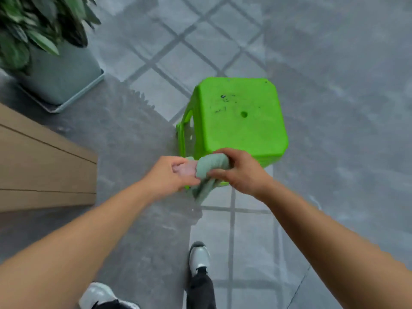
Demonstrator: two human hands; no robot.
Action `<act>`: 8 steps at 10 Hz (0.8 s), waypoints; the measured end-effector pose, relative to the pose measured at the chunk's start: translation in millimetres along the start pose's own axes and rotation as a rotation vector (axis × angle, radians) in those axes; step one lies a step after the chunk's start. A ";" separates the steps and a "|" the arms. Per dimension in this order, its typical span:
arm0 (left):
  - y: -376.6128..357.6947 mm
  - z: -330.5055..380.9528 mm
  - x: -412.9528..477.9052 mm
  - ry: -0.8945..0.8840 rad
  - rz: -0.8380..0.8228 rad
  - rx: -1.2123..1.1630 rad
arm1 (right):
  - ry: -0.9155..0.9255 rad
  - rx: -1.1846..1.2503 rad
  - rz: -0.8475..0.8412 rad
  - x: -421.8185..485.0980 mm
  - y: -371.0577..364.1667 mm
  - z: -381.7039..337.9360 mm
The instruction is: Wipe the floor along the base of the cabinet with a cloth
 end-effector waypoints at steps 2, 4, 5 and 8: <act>-38.4 39.3 79.7 0.126 0.099 -0.159 | -0.204 0.382 0.093 60.3 58.3 39.1; -45.0 13.2 116.6 0.015 0.414 -0.020 | -0.196 0.123 0.460 97.9 72.6 92.9; -51.7 7.2 108.2 -0.042 0.310 0.520 | 0.034 -0.170 0.346 86.7 46.1 84.1; -19.6 65.2 4.8 0.000 -0.016 0.972 | -0.030 -0.907 -0.143 19.9 60.0 -12.7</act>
Point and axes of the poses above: each hand's wrist, its own x-axis towards the middle knuckle, its own y-axis out of the back of the hand, z = x × y, the point moved 8 cm from there along x, towards the middle knuckle, and after that the axes turned 3 degrees about -y, right-handed, at the moved point
